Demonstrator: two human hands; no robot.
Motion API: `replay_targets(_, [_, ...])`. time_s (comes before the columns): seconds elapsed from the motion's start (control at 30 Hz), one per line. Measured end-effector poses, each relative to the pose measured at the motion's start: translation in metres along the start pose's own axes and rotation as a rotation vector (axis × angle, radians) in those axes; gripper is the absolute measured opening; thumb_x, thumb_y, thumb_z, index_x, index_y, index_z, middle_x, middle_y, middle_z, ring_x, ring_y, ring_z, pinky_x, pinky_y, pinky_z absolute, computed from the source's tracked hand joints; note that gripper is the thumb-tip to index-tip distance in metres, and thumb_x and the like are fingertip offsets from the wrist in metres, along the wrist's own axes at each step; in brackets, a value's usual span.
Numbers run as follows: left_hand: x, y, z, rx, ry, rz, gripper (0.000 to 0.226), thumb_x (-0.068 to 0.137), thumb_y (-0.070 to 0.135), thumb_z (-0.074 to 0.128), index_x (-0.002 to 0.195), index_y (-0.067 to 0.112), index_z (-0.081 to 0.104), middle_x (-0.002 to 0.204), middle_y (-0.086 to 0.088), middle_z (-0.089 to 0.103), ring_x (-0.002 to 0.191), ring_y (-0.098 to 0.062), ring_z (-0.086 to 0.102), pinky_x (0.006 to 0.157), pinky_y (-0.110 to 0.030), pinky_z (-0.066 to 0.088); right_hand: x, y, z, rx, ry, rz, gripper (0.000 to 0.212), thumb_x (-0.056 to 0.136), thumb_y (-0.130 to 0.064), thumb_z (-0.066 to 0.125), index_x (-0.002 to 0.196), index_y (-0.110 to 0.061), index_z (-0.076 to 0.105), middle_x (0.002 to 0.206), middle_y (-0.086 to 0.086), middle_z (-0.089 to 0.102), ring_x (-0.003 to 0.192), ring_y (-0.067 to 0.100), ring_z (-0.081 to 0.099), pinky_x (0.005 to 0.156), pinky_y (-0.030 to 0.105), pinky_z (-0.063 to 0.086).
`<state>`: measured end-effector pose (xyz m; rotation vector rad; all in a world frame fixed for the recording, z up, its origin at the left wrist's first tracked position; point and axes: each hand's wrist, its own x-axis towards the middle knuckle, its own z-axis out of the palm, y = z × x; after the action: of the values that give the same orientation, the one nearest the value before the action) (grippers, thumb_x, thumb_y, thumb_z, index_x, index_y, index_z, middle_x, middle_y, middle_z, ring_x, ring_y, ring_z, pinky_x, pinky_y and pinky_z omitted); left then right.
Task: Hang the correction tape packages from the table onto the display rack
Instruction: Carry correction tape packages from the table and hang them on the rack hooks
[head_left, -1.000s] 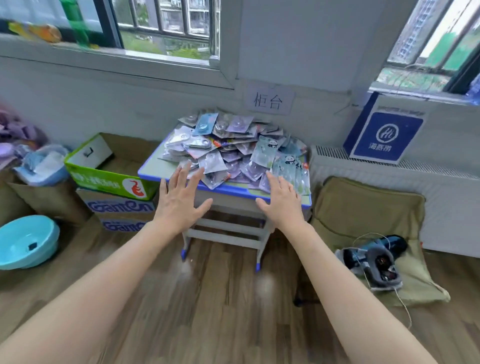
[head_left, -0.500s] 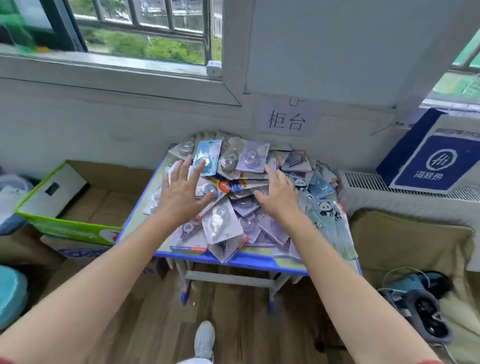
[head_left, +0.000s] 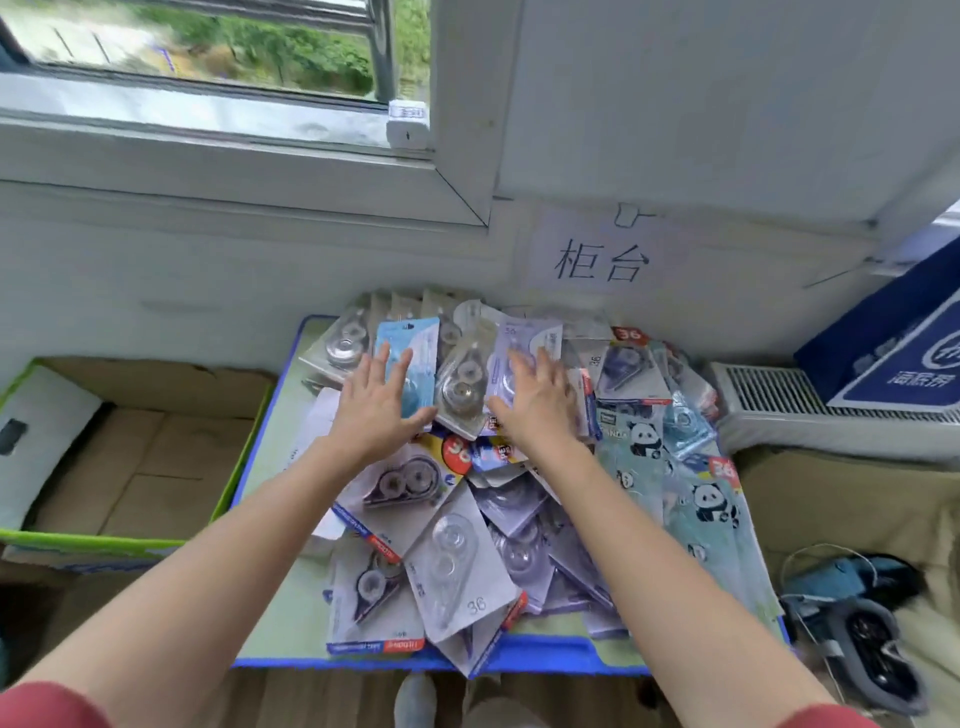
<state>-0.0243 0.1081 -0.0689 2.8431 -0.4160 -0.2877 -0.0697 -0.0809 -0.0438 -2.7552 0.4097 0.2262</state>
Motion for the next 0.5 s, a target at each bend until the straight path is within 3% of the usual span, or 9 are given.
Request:
replay_targets(0.27, [0.032,-0.003,0.014,-0.058,-0.013,-0.004,0.083,0.092,0.056,0.043,0.152,0.013,0.004,0.159,-0.011,-0.006,0.146,-0.029,-0.006,0.118,-0.040,0.001,0.038,0.000,0.010,-0.125,0.005,0.047,0.087,0.085,-0.065,0.049,0.151,-0.024,0.009,0.159,0.013,0.002,0.144,0.040,0.000,0.115,0.050,0.009])
replay_targets(0.5, [0.036,0.000,0.020,-0.156,0.048,-0.008,0.084,0.087,0.046,0.060,0.151,0.014,0.014,0.159,-0.009,-0.003,0.146,-0.028,-0.001,0.117,-0.038,0.002,0.041,-0.002,0.008,-0.131,-0.022,0.072,0.089,0.085,-0.054,0.057,0.151,-0.023,0.006,0.159,0.014,0.001,0.143,0.044,-0.003,0.115,0.053,0.010])
